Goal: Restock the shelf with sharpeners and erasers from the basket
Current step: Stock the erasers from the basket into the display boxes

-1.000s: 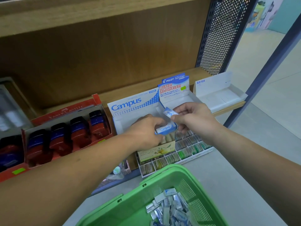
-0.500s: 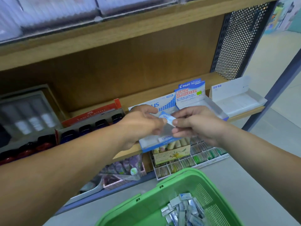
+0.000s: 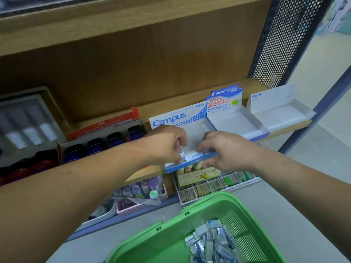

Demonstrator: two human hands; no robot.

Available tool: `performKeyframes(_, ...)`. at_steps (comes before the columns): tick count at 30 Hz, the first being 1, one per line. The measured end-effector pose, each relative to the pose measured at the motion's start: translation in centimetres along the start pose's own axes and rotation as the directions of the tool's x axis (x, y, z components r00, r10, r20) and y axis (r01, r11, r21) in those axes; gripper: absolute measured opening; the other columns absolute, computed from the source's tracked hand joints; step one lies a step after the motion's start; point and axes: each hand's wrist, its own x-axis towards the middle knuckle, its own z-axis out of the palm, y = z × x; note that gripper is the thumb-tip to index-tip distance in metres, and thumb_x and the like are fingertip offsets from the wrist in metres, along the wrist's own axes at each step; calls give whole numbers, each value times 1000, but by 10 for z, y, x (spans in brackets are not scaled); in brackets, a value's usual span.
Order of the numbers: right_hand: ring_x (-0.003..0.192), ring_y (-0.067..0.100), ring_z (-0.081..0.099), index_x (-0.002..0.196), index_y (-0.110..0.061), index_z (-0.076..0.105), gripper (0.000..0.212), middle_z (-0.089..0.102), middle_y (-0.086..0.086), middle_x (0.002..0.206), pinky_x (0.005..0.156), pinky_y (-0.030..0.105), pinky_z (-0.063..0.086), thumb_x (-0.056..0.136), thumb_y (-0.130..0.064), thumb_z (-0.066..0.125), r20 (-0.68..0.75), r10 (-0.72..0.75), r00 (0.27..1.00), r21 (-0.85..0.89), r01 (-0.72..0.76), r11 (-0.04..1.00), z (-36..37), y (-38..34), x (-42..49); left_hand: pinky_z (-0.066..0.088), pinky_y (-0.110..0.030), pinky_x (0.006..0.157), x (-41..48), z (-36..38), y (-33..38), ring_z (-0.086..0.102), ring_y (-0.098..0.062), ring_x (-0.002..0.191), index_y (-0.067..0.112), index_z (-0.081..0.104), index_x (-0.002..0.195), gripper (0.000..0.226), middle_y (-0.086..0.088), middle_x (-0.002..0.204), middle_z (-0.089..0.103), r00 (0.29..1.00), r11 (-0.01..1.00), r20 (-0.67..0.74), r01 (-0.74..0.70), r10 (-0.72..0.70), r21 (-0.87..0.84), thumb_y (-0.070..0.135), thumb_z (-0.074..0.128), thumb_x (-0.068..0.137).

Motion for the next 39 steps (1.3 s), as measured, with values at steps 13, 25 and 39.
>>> performKeyframes(13,110,19,52,112,-31,67,21,54,-6,109,89,42,50,92,-37,67,-86,1,996,-22,-3,1000,12,-3,6,60,-35,87,-3,1,-1,70,-5,90,19,74,116,34,9,98,76,997,998,68,-36,39,-41,0,62,89)
performKeyframes(25,104,19,65,103,-32,70,24,66,-10,100,76,34,51,84,-45,69,-277,16,961,-62,-35,997,41,-26,-81,46,-16,58,-68,38,51,60,-1,62,21,73,93,7,8,74,71,988,988,21,-153,154,-37,22,67,92)
performKeyframes(39,123,31,54,137,-15,48,59,52,13,137,102,36,47,89,-41,70,488,494,720,97,-607,789,240,-41,-134,40,-18,91,-109,317,-18,58,-17,116,17,51,147,60,-8,145,56,895,842,298,423,-331,-336,29,72,92)
